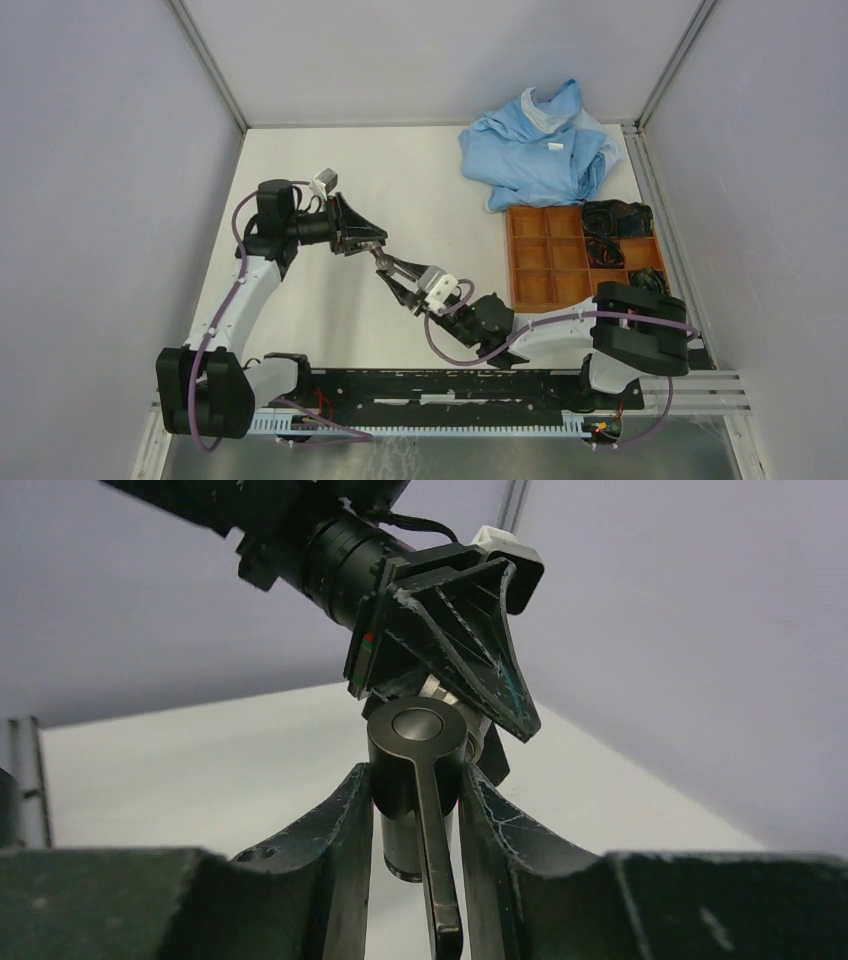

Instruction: Install the water faucets

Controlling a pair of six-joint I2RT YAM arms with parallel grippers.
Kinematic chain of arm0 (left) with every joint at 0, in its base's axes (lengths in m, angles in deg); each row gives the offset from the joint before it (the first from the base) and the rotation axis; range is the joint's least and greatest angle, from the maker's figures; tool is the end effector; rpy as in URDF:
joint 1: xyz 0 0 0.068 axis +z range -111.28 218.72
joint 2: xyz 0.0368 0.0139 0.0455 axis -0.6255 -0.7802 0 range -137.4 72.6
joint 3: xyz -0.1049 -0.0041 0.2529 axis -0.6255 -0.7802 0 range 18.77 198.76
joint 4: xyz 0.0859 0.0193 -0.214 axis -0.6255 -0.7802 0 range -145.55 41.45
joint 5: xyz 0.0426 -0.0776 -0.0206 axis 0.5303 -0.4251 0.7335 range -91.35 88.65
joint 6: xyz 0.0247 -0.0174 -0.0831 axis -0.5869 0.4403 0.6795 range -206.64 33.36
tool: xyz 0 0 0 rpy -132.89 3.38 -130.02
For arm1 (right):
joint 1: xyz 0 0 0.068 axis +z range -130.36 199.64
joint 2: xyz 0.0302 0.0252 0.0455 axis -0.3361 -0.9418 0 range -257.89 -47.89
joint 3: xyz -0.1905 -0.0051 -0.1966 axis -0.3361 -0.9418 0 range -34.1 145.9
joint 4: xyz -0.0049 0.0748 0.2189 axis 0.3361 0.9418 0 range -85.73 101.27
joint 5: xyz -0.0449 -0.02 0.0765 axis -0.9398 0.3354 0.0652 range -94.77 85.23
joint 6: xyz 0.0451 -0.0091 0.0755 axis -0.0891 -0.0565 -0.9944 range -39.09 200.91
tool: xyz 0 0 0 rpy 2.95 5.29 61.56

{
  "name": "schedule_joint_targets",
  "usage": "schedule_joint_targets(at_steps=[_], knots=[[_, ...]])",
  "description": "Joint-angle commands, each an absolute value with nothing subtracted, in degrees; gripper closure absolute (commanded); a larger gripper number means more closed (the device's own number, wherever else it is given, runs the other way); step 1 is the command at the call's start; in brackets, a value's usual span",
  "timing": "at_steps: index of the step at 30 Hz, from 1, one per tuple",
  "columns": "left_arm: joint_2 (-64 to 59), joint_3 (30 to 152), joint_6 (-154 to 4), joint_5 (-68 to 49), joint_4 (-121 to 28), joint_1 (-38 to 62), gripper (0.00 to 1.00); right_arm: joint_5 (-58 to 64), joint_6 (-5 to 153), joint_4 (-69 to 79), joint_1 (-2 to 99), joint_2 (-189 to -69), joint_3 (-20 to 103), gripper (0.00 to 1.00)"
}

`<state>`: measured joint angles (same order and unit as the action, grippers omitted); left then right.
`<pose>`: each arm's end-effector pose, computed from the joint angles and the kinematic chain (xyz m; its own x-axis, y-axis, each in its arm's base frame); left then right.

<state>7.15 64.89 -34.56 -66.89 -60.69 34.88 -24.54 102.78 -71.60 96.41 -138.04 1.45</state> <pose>0.2160 -0.0863 0.2852 -0.9531 -0.2633 -0.1494 0.0823 0.2494 -0.9649 0.1016 0.3158 0.2936 0.3915 0.1333 -0.9105 -0.7522 0.6162 -0.2333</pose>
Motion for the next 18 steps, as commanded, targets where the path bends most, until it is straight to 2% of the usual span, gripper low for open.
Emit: schedule_joint_targets(at_steps=[1,6,10,13,15,16,18], knots=[[9.8,64.0,-29.6,-66.1,-50.2,34.9,0.98,-19.2,71.7,-95.5,93.5,-139.2,-0.8,0.74],[12.9,63.0,-27.8,-65.3,-46.1,34.9,0.98,-17.8,51.7,-106.6,89.5,-144.3,-1.9,0.72],[15.5,64.0,-28.6,-64.8,-47.1,35.2,0.98,-16.5,35.1,-107.8,85.1,-147.2,-2.2,0.67],[16.3,64.0,-29.8,-63.7,-48.2,35.2,0.98,-13.4,29.3,-107.9,83.6,-149.6,-0.6,0.62],[16.7,63.4,-29.7,-63.2,-48.2,35.2,0.98,-12.7,28.1,-107.9,83.5,-150.3,-0.3,0.49],[17.0,63.2,-29.6,-62.9,-48.2,35.2,0.98,-12.7,27.0,-107.8,83.4,-150.6,-0.6,0.38],[17.5,63.0,-29.5,-62.5,-48.2,35.3,0.98,-12.3,25.8,-107.8,83.1,-150.8,-1.4,0.24]])
